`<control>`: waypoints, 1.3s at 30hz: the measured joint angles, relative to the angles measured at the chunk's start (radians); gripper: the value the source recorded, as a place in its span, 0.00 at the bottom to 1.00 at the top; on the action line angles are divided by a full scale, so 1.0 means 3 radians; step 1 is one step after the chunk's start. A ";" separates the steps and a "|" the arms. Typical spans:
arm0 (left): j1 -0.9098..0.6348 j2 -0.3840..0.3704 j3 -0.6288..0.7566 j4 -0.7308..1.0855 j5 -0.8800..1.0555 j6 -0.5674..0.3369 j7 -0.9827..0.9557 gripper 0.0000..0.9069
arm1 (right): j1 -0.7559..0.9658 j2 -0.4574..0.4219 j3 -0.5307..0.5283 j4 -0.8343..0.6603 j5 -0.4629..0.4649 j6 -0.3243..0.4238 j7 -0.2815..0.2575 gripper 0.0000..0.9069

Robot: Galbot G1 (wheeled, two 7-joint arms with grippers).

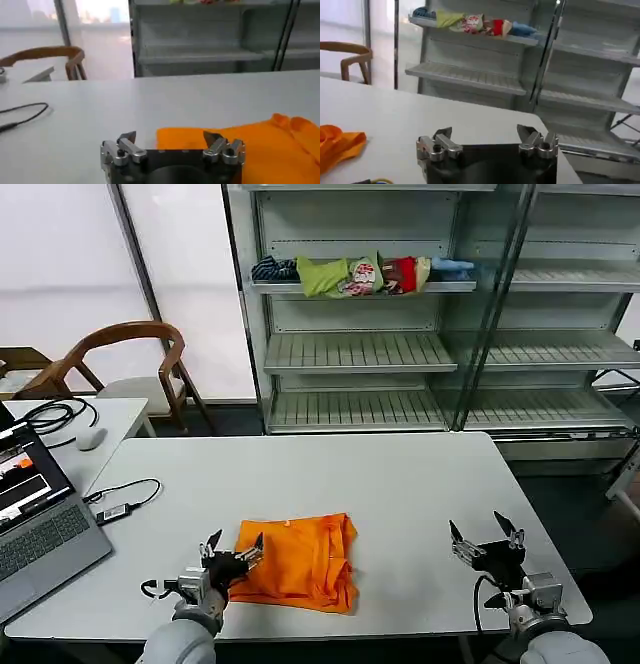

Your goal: Fold and organize the clothes.

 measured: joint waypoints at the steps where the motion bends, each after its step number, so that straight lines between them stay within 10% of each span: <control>1: 0.0000 0.0005 -0.0004 0.0005 -0.0027 0.0004 -0.0006 1.00 | 0.0002 -0.0001 -0.0002 -0.0002 0.0000 0.0000 0.0000 1.00; 36: 0.0093 -0.0042 0.0000 0.0202 -0.0517 -0.0293 0.0075 1.00 | -0.0013 -0.0008 -0.0012 -0.0005 -0.0018 -0.0004 0.0006 1.00; 39: 0.0087 -0.0040 0.0000 0.0230 -0.0508 -0.0298 0.0069 0.12 | -0.0023 -0.0008 -0.0003 -0.0003 -0.0018 -0.0004 0.0004 1.00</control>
